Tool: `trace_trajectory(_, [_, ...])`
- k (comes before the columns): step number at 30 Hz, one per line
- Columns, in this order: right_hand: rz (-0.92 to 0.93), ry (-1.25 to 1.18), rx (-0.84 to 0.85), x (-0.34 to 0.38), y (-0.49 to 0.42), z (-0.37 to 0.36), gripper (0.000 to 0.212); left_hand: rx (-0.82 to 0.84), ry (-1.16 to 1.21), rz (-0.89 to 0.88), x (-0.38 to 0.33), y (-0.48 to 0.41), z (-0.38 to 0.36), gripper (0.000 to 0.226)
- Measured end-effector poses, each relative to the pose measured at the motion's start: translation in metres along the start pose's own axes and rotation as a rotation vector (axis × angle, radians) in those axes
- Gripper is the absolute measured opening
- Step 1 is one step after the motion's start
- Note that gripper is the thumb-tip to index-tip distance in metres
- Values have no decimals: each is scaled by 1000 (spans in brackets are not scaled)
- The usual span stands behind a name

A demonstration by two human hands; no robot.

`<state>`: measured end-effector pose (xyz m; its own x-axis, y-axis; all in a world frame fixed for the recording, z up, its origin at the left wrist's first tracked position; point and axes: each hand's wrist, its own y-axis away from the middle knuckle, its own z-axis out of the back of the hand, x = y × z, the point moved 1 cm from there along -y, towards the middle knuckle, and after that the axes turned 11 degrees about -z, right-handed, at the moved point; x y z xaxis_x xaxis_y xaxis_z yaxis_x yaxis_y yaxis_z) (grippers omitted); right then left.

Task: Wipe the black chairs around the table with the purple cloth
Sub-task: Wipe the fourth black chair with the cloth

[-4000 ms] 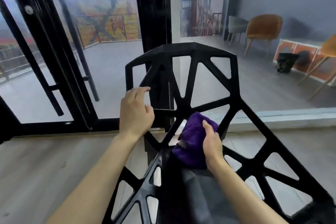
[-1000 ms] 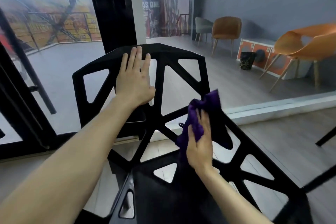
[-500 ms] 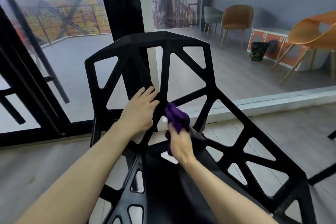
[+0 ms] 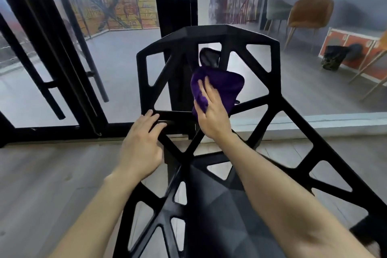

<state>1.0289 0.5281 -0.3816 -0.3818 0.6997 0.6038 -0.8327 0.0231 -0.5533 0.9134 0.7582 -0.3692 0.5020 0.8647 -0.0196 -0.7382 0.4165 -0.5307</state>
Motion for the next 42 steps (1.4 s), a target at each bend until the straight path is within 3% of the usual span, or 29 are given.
trace_trajectory(2, [95, 145, -28, -26, 21, 0, 67, 13, 11, 5, -2, 2, -1, 67])
trace_trajectory(5, [149, 270, 60, -47, 54, -8, 72, 2, 28, 14, -8, 2, 2, 67])
trace_trajectory(8, [-115, 110, 153, -53, 106, -21, 56, -33, 46, 28, -14, 3, 10, 65])
trace_trajectory(10, [-443, -230, 89, -25, 112, -24, 47, -47, 52, 31, -17, 4, 14, 64])
trace_trajectory(12, [-598, -510, -5, 9, 95, -33, 49, -31, 39, 35, -19, 7, 14, 61])
trace_trajectory(14, [-433, -372, 13, 33, 95, -46, 62, 0, 20, 37, -20, 11, 12, 59])
trace_trajectory(16, [-235, -194, 137, 28, 114, -61, 63, 23, 16, 33, -21, 13, 10, 59])
trace_trajectory(19, [-289, -192, 349, -9, 125, -46, 51, 45, 20, 3, -26, 14, 4, 59])
trace_trajectory(22, [-699, -622, 107, -6, 104, -4, 44, 77, 29, -39, -30, 15, -1, 57])
trace_trajectory(24, [-839, -899, -132, -4, 89, 16, 30, 91, 26, -55, -31, 16, -3, 56])
trace_trajectory(25, [-831, -976, -195, 1, 84, 23, 24, 101, 28, -56, -31, 17, -5, 57])
trace_trajectory(27, [-696, -896, -169, 7, 78, 24, 38, 115, 28, -58, -31, 17, -8, 59])
trace_trajectory(29, [-511, -541, 65, 0, 90, 1, 58, 121, 24, -63, -30, 15, -10, 59])
trace_trajectory(32, [-76, 60, 414, -14, 145, -42, 63, 125, 34, -69, -34, 15, -7, 58])
trace_trajectory(39, [-83, 124, 575, -6, 165, -27, 54, 216, 50, -97, -35, 22, 2, 64])
trace_trajectory(42, [0, -25, 702, 11, 203, -14, 59, 235, 60, -109, -36, 23, 3, 60])
